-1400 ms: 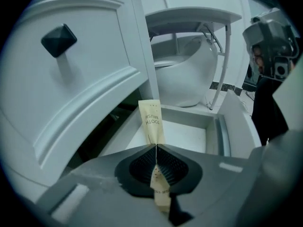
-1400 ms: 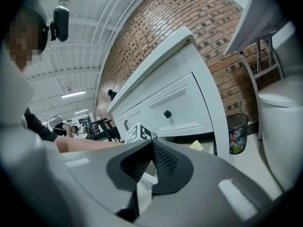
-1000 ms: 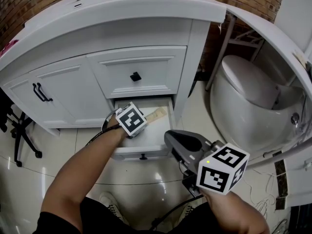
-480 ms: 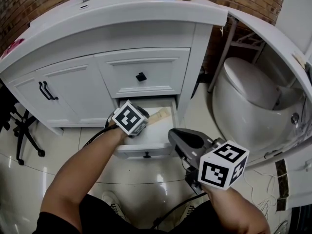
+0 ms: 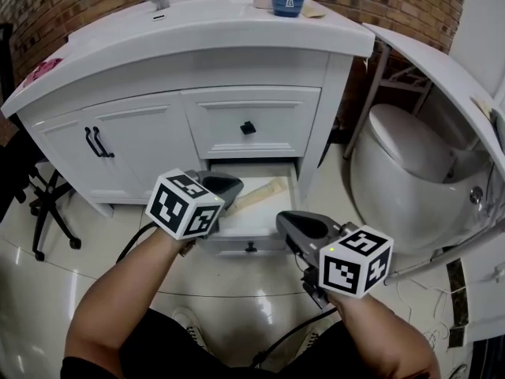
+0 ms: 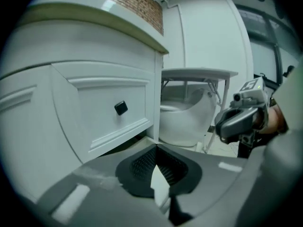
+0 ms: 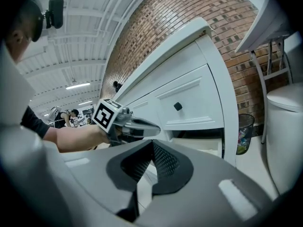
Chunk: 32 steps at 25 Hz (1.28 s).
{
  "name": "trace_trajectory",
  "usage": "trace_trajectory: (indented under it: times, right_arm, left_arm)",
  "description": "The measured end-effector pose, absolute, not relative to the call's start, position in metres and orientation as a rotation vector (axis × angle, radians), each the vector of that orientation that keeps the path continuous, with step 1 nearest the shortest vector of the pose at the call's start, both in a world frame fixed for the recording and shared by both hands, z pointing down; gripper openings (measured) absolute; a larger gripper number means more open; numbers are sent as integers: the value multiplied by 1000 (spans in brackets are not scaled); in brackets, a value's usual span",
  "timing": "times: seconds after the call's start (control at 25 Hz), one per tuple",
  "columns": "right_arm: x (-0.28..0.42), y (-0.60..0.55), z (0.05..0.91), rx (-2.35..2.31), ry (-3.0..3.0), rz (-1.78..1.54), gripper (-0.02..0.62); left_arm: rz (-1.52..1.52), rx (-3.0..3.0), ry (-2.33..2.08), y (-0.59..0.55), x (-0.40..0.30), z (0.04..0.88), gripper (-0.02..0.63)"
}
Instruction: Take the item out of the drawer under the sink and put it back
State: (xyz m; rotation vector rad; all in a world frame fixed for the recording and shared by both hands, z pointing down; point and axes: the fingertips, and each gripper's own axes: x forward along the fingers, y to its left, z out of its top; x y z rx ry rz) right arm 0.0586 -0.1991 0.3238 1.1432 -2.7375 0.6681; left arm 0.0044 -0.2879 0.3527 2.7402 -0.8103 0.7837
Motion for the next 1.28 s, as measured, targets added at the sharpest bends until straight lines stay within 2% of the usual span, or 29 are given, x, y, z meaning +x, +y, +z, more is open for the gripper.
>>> trace_trajectory:
  times: [0.36,0.6,1.28]
  right_arm:
    - [49,-185,310,1095,-2781,631,3]
    - [43,-179,312,1073,-2781,632,3]
    - [56,-184,318,1117,-2748,661,3]
  left_arm:
    - [457,2786,-845,-211,-36,286,6]
    - [275,2727,-796,-191,-43,296,6]
    - [268,2753,-765,-182,-47,303,6]
